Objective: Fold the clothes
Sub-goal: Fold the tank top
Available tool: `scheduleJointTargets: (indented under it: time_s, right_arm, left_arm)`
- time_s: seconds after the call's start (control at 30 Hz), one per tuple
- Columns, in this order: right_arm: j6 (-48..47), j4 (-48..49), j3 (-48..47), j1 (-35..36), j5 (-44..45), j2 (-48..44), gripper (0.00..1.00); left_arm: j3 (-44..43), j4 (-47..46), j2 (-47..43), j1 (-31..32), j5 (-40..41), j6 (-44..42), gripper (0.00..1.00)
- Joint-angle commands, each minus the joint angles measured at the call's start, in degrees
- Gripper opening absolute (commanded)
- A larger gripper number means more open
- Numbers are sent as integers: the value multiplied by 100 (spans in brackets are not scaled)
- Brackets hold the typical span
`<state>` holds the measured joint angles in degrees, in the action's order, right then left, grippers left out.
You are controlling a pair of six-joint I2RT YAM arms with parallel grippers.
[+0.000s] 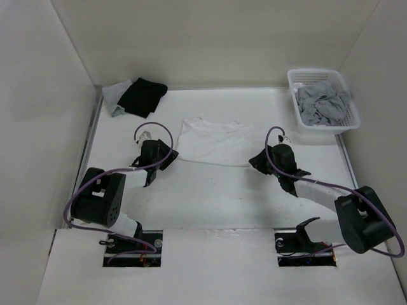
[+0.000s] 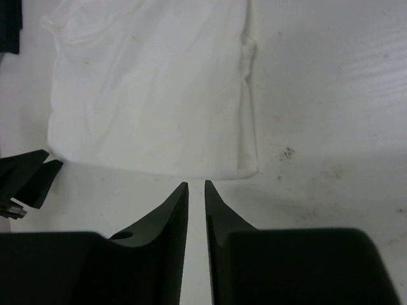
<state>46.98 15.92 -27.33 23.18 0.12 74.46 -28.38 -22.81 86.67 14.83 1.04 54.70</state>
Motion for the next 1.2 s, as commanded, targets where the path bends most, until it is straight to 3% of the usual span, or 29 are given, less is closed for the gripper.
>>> scheduleJointTargets:
  time_s: [0.0,0.13,0.4,0.73,1.17]
  right_arm:
    - [21,288,236,24,418,-203,27]
    - [22,332,378,7,463,-107,42]
    - [276,578,237,24,357,543,45]
    - [865,1062,272,-28,419,913,32]
    - [1217,1545,211,-2,823,1352,4]
  left_arm:
    - [61,-285,86,-11,-183,-144,43]
    - [43,-338,210,-72,-122,-56,34]
    - [-62,-382,402,-81,-16,32,20]
    - [8,-576,394,-90,-51,111,12]
    - [52,-742,210,-73,-51,94,5]
